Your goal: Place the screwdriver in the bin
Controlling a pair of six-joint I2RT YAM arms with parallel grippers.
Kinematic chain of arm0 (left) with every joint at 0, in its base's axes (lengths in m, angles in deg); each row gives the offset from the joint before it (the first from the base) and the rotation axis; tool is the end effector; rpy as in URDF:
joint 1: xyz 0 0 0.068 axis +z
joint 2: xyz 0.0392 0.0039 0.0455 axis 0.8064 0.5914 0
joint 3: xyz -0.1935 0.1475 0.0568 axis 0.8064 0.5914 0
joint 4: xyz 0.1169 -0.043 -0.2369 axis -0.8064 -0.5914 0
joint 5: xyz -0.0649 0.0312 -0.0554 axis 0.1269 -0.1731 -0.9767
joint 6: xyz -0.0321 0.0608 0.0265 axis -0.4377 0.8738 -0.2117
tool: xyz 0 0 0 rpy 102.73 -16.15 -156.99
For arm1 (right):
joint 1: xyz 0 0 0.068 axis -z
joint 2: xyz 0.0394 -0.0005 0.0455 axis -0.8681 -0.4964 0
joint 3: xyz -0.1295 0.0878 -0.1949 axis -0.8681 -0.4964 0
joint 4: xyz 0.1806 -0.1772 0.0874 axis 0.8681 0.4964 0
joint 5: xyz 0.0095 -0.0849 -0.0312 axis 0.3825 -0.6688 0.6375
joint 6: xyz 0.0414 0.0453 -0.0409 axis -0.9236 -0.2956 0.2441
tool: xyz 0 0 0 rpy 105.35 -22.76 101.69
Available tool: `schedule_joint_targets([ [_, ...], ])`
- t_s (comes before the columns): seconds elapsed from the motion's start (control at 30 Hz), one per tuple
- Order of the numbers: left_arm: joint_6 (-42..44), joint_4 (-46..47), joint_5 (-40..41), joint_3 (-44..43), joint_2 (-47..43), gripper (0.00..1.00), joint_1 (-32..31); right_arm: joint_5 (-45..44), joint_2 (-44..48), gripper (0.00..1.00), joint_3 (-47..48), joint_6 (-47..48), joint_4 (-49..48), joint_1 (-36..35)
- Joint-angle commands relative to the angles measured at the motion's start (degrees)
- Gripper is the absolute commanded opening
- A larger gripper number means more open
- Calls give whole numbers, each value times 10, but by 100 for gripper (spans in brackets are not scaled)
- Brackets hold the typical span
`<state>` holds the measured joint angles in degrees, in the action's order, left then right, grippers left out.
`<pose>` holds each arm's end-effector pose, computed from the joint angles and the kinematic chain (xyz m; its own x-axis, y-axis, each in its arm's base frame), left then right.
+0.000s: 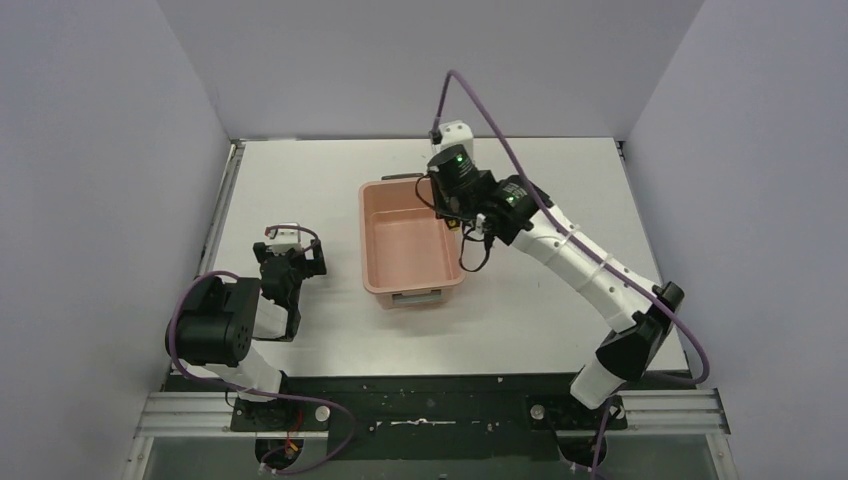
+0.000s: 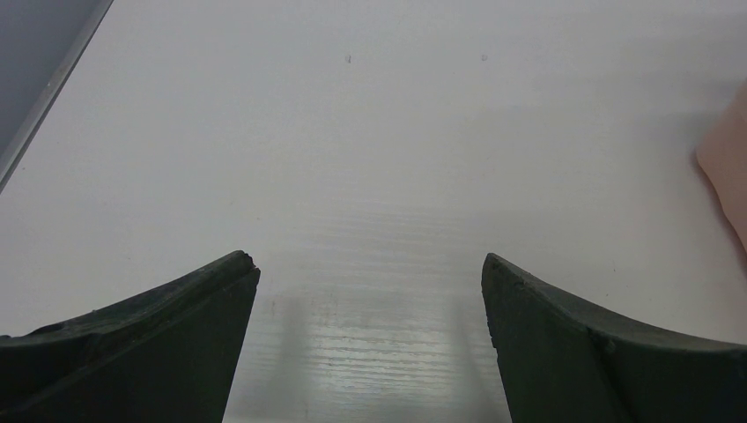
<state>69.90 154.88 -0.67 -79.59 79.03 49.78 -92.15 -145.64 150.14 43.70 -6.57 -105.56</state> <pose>0.2693 -0.0092 0.0891 -0.2081 -0.0116 -0.9780 -0.0857 0.9963 0.0064 0.2711 0.2434 0.3765 -0.5855 -0.1170 -0.8022 -0.2838 0.9565 0.0676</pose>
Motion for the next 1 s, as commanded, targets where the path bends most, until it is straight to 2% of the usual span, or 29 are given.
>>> schedule_joint_targets([
  [0.0,-3,23,1,-10,-5,97,1,-29,-36,2,8,-33,-39,-53],
  [0.33,-3,23,1,-10,-5,97,1,-24,-114,2,-121,-100,-144,-92],
  [0.67,-3,22,0,-10,-5,97,1,-21,-205,6,-207,-160,-212,-85],
  [0.83,-3,23,1,-10,-4,97,1,6,-233,17,-219,-166,-229,-71],
  [0.97,-3,23,1,-10,-4,97,1,5,-234,46,-208,-158,-220,-69],
])
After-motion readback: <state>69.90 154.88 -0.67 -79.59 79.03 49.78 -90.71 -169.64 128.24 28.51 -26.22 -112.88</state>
